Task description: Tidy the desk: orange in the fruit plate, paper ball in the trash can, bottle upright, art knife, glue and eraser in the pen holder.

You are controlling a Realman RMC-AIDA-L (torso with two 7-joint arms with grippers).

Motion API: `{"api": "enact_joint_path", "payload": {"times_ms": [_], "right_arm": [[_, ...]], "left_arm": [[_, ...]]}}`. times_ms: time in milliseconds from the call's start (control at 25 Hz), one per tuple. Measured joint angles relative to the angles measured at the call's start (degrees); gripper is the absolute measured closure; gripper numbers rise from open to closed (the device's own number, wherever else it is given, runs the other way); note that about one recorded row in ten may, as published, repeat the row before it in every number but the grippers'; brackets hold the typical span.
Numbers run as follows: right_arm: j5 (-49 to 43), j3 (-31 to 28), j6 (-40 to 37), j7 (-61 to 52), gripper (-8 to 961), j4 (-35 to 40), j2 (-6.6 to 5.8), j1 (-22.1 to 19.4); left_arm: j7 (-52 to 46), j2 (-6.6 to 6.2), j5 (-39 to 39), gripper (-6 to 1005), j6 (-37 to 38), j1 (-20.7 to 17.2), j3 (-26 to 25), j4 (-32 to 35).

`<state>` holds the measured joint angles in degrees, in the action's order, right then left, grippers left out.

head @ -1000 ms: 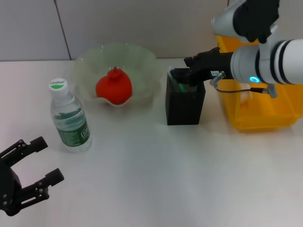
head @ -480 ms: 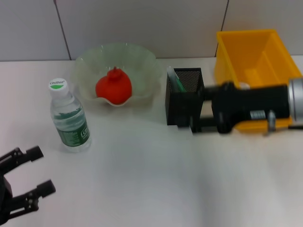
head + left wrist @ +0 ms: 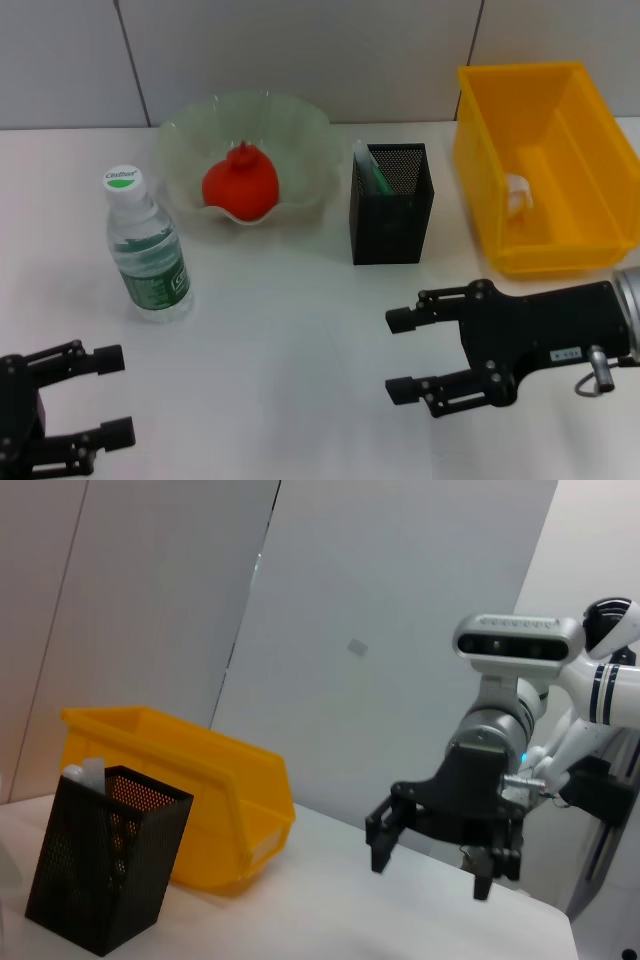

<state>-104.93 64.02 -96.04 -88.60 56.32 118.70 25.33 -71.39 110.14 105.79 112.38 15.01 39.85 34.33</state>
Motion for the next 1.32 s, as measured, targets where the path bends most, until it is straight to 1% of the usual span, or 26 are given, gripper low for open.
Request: {"api": "enact_joint_path", "payload": {"times_ms": [160,200,280,320,360,400,480,520,560,640,720,800,1000,1320], "right_arm": [[-0.58,-0.21,-0.51,1.39,194,-0.02,-0.82,-1.64],[-0.67,-0.5,-0.58,1.81,194,-0.15,-1.12,-2.08],[-0.72,-1.84,-0.84,2.71,194,-0.71,-1.59,-2.92],[-0.73,-2.73,-1.05,3.16,194,-1.02,-1.87,-3.27],[-0.73,-3.75,-1.53,3.5,194,-1.36,-2.08,-3.51],[-0.81,-5.0,-2.34,3.89,194,-1.71,-2.31,-3.79],[-1.37,-7.08,-3.88,4.24,194,-2.04,-2.61,-4.22],[-1.8,-8.01,-4.51,4.3,194,-2.09,-2.71,-4.43],[-2.42,-8.99,-4.98,4.43,194,-2.1,-2.77,-4.64],[-3.22,-10.79,-5.49,4.85,195,-2.14,-2.79,-5.23],[-3.51,-11.84,-5.71,5.18,195,-2.34,-2.86,-5.72],[-3.55,-12.27,-6.02,5.21,195,-2.59,-2.99,-6.05],[-3.58,-12.44,-7.32,5.42,195,-2.67,-3.12,-6.4],[-3.62,-12.49,-7.96,6.15,195,-2.52,-2.92,-6.61]], "left_arm": [[-2.14,-0.12,0.03,153,-0.07,1.28,0.07,1.65],[-3.56,-0.51,0.2,153,-0.18,2.89,0.34,2.18],[-4.39,-0.8,0.93,153,-0.15,4.36,0.42,2.19],[-4.39,-0.8,0.93,153,-0.15,4.36,0.42,2.19],[-4.91,-0.92,1.64,153,-0.13,5.51,0.42,2.2],[-5.75,-0.94,3.56,153,-0.09,7.75,0.42,2.19],[-6.17,-0.95,4.86,153,-0.06,9.3,0.41,2.21],[-6.17,-0.95,4.86,153,-0.06,9.3,0.41,2.21],[-6.72,-0.89,6.37,153,-0.03,11.45,0.42,2.27],[-7.22,-0.72,7.28,153,-0.18,13.43,0.45,2.28],[-7.31,-0.69,7.39,153,-0.2,13.9,0.46,2.27],[-7.66,-0.48,8.1,153,-0.23,15.74,0.5,2.21],[-8.14,-0.37,9.61,153,-0.27,16.96,0.5,1.76],[-8.56,-0.36,9.9,153,0.0,16.4,0.5,1.72]]}}
